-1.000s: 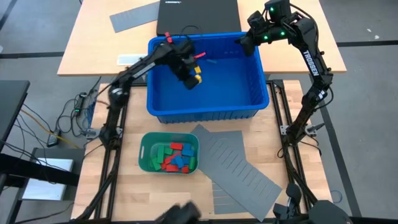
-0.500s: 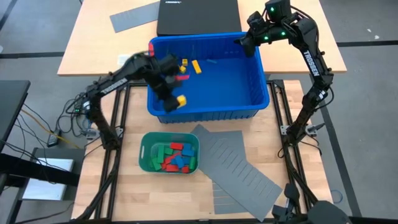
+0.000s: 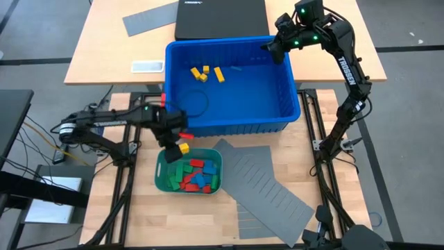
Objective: Sort Items/Unsort Items
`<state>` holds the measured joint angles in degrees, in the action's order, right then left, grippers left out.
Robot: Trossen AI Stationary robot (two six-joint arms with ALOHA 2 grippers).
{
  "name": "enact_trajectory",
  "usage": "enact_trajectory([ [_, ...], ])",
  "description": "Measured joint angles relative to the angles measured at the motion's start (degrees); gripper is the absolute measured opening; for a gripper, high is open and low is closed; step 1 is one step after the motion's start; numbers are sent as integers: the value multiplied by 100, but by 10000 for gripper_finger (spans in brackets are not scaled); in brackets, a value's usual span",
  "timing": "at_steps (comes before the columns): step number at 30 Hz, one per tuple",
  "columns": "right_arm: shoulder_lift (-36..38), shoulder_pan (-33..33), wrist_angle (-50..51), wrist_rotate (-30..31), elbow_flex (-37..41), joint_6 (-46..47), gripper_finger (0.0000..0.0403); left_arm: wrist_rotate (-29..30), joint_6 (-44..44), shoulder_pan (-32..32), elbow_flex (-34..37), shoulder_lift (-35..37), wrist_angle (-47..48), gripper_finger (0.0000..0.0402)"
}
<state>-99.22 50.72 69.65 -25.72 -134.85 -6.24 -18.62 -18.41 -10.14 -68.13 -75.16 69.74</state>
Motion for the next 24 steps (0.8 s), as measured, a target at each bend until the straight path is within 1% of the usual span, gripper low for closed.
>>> enact_trajectory([
  [1, 0, 0, -2, 0, 0, 0, 2, 152, 3, 82, 149, 20, -103, 129],
  [4, 0, 0, -29, 6, 0, 17, 1, 310, 197, 264, 484, 46, -310, 129],
  [7, 0, 0, -31, 10, 0, 63, 2, 761, 294, 469, 574, 12, -355, 129],
  [8, 0, 0, -31, 10, 0, 86, 2, 945, 296, 532, 567, -11, -377, 138],
  [10, 0, 0, -35, 10, 0, 165, 2, 1154, 325, 598, 504, -50, -404, 178],
  [13, 0, 0, -39, 8, 0, 216, 1, 969, 361, 602, 400, -59, -350, 247],
  [14, 0, 0, -42, 8, 0, 216, 2, 908, 364, 606, 382, -59, -334, 264],
  [16, 0, 0, -46, 10, 0, 216, 2, 840, 412, 647, 292, -65, -226, 285],
  [18, 0, 0, -61, 10, 0, 214, 2, 785, 513, 709, 161, -81, -51, 291],
  [20, 0, 0, -61, 10, 0, 214, 2, 666, 636, 744, 9, -86, 130, 287],
  [24, 0, 0, -61, 9, 0, 212, 2, 718, 638, 717, -546, -84, 291, 258],
])
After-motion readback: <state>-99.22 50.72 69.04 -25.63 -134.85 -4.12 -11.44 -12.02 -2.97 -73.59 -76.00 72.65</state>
